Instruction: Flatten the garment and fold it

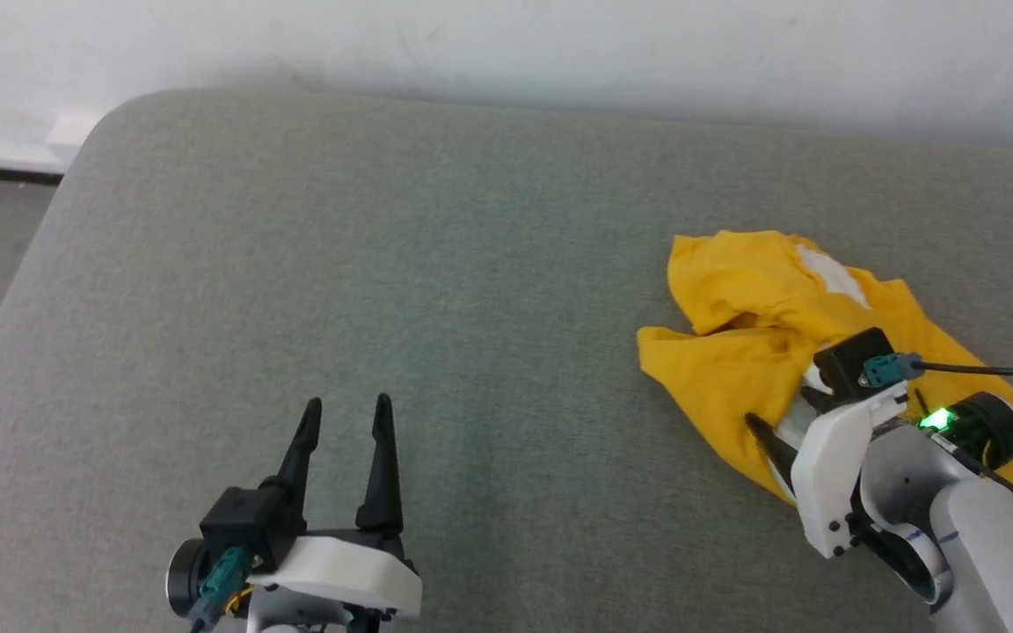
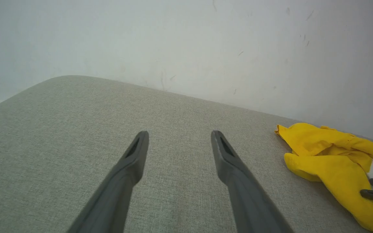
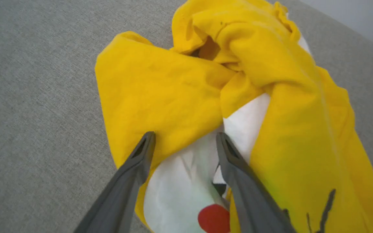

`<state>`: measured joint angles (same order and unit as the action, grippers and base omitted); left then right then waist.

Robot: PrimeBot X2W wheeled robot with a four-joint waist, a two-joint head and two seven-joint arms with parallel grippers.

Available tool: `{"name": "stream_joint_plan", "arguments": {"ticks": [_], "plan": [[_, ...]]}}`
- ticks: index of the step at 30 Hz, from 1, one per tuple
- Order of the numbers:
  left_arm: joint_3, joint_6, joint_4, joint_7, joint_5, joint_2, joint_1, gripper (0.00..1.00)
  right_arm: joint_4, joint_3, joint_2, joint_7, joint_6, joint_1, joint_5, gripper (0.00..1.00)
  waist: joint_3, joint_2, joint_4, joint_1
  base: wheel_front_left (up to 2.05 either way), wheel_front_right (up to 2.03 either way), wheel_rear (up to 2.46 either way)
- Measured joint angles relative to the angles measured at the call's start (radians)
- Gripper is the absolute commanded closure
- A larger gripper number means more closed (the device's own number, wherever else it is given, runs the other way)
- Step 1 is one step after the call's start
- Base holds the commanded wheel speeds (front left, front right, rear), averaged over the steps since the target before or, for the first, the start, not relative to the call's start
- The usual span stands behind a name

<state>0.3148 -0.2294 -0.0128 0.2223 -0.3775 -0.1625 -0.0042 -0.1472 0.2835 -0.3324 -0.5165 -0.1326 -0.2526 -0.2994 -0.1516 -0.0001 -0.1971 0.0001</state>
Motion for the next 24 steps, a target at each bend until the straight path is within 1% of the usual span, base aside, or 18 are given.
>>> {"name": "stream_joint_plan", "arguments": {"ticks": [5, 6, 7, 8, 9, 15, 19, 21, 24], "plan": [[0.005, 0.007, 0.024, 0.013, 0.000, 0.008, -0.011, 0.00, -0.086, 0.043, 0.007, 0.009, 0.000, -0.043, -0.002, 0.00, -0.040, 0.0001, -0.043, 0.0001, 0.00, 0.00, 0.00], [0.005, 0.009, 0.028, 0.016, 0.000, 0.010, -0.016, 0.00, -0.103, 0.052, 0.008, 0.007, 0.000, -0.048, -0.002, 0.11, -0.046, 0.0001, -0.050, 0.0000, 0.00, 0.00, 0.00], [0.005, 0.009, 0.031, 0.016, 0.000, 0.011, -0.021, 0.00, -0.115, 0.059, 0.009, 0.007, 0.000, -0.053, -0.002, 0.59, -0.052, 0.0002, -0.057, 0.0000, 0.00, 0.00, 0.00], [0.005, 0.009, 0.034, 0.017, 0.000, 0.012, -0.024, 0.00, -0.123, 0.066, 0.009, 0.010, 0.000, -0.060, -0.004, 0.90, -0.058, 0.0001, -0.062, 0.0000, 0.00, 0.00, 0.00], [0.005, 0.009, 0.037, 0.017, 0.000, 0.014, -0.026, 0.00, -0.129, 0.075, 0.007, 0.011, 0.000, -0.070, -0.004, 1.00, -0.062, 0.0001, -0.066, 0.0000, 0.00, 0.00, 0.00], [0.002, 0.010, 0.055, 0.025, 0.000, 0.015, -0.027, 0.00, -0.140, 0.113, 0.007, 0.054, 0.001, -0.098, -0.032, 1.00, -0.062, 0.0001, -0.060, 0.0000, 0.00, 0.00, 0.00], [-0.001, 0.010, 0.063, 0.025, -0.001, 0.013, -0.027, 0.00, -0.100, 0.147, 0.002, 0.059, 0.001, -0.108, -0.081, 1.00, -0.038, 0.0001, -0.040, 0.0000, 0.00, 0.00, 0.00], [-0.002, 0.010, 0.067, 0.025, -0.003, 0.008, -0.026, 0.00, -0.059, 0.177, -0.004, 0.036, 0.001, -0.106, -0.132, 1.00, -0.019, 0.0001, -0.029, 0.0000, 0.00, 0.00, 0.00], [-0.005, 0.010, 0.070, 0.024, -0.010, 0.001, -0.021, 0.00, 0.021, 0.222, -0.024, -0.030, 0.001, -0.084, -0.217, 1.00, 0.010, 0.0001, -0.012, -0.0001, 0.00, 0.00, 0.00]]}}
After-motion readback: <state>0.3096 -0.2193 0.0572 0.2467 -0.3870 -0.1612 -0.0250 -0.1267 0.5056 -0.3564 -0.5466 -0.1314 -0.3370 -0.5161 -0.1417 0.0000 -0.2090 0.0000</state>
